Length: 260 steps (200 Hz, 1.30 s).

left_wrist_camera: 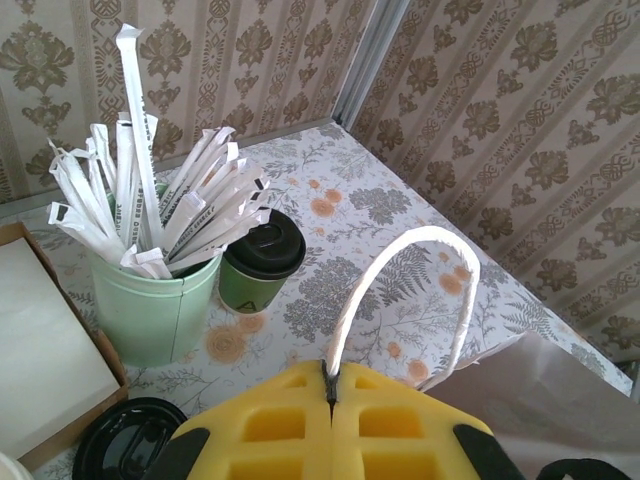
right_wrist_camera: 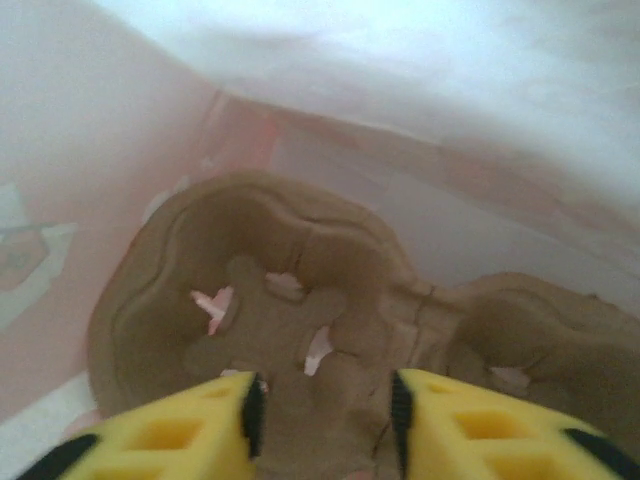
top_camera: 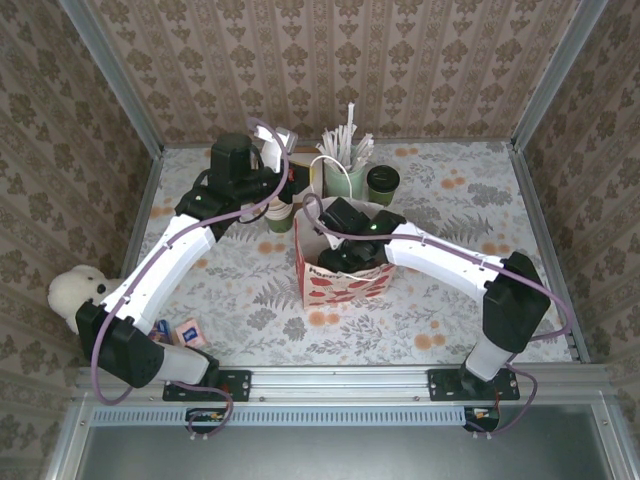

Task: Pack the takeout coffee

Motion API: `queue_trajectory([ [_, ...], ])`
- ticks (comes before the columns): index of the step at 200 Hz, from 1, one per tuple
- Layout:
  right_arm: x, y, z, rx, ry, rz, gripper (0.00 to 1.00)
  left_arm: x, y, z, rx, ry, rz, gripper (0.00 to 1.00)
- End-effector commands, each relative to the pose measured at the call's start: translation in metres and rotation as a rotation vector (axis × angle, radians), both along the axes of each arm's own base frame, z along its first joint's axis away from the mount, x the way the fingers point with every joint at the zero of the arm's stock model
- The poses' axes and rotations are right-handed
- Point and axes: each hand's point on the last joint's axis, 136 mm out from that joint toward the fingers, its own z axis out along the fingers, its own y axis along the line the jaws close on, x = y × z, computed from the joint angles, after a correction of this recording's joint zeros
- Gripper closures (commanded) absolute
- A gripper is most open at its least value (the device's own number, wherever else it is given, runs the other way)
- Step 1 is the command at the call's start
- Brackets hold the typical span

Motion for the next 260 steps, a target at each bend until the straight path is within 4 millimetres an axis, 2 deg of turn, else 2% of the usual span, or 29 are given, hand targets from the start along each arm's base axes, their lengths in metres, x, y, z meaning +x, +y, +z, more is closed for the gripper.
queue_trajectory([
  [1,-0.019,0.007,-0.013,-0.007,0.045,0.200,0.72,0.000,-0.001,0.009,-0.019,-0.029,-0.014,1.00],
  [29,-0.032,0.014,-0.020,0.029,0.096,0.330,0.88,0.001,-0.001,0.010,-0.020,-0.035,-0.018,1.00],
  [46,-0.037,0.016,-0.024,0.036,0.115,0.393,0.92,0.002,-0.003,0.012,-0.021,-0.037,-0.022,1.00],
  [79,-0.034,0.010,-0.052,-0.042,0.157,0.422,0.91,0.002,-0.003,0.014,-0.025,-0.041,-0.024,1.00],
  [109,-0.017,0.006,-0.069,-0.118,0.117,0.394,0.89,0.001,-0.003,0.012,-0.022,-0.034,-0.029,1.00],
  [128,-0.005,0.010,-0.061,-0.124,0.061,0.376,0.87,0.001,-0.004,0.011,-0.018,-0.034,-0.034,1.00],
  [140,0.000,0.015,-0.048,-0.097,0.029,0.384,0.85,0.002,-0.004,0.011,-0.014,-0.036,-0.033,1.00],
  [175,-0.004,0.031,-0.005,0.015,-0.027,0.454,0.79,0.000,-0.005,0.009,-0.001,-0.053,-0.051,1.00],
  [200,-0.012,0.032,0.010,0.054,-0.055,0.543,0.79,-0.001,-0.004,0.010,0.013,-0.078,-0.063,1.00],
  [225,-0.027,0.019,0.006,0.027,-0.045,0.663,0.79,0.000,-0.004,0.011,0.028,-0.101,-0.071,1.00],
  [260,-0.036,-0.010,-0.021,-0.110,0.083,0.694,0.79,-0.002,-0.003,0.011,0.053,-0.109,-0.086,1.00],
])
